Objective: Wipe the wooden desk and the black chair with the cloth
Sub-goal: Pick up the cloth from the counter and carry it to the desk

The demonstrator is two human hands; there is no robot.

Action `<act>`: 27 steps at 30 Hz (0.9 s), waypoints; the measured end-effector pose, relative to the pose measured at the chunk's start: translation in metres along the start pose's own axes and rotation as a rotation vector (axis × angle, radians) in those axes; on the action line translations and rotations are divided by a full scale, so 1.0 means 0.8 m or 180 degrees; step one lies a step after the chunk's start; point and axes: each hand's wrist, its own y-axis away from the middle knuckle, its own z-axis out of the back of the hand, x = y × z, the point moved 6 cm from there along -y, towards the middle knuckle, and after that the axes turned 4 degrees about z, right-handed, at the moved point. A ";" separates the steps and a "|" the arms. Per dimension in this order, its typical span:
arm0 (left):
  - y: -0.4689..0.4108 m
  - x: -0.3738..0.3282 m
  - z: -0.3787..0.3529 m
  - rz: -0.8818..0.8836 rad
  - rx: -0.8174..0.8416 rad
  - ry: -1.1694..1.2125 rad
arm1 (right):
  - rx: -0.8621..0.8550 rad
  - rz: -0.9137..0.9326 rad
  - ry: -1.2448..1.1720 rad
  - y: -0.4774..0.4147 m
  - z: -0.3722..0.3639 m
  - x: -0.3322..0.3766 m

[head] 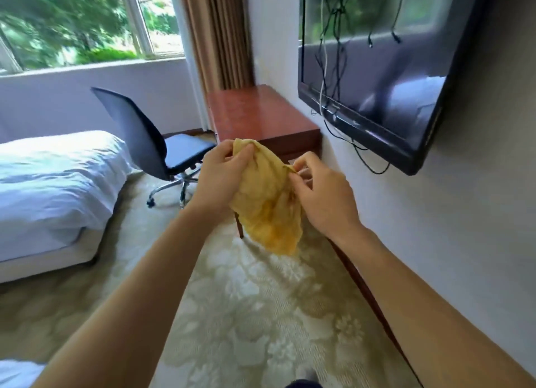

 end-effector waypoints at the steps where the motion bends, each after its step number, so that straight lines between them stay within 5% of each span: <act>1: -0.017 0.001 0.007 -0.0069 -0.0091 -0.0047 | 0.0017 0.0023 -0.0124 -0.019 -0.015 -0.006; 7: -0.128 -0.007 0.025 -0.0149 -0.0278 -0.0211 | 0.0128 -0.0422 -0.1865 -0.150 -0.076 -0.063; 12: -0.215 -0.017 0.035 0.0067 -0.0229 0.0427 | 0.0310 -0.1534 -0.4010 -0.240 -0.121 -0.127; 18: -0.313 -0.012 0.045 0.0103 -0.0306 0.0677 | 0.0682 -0.2687 -0.5431 -0.305 -0.202 -0.183; 23: -0.386 -0.003 0.059 -0.0268 -0.0475 -0.0263 | 0.0605 -0.3405 -0.4716 -0.315 -0.274 -0.231; 27: -0.441 0.007 0.060 -0.0768 -0.0293 -0.0991 | 0.0618 -0.3279 -0.2689 -0.331 -0.325 -0.271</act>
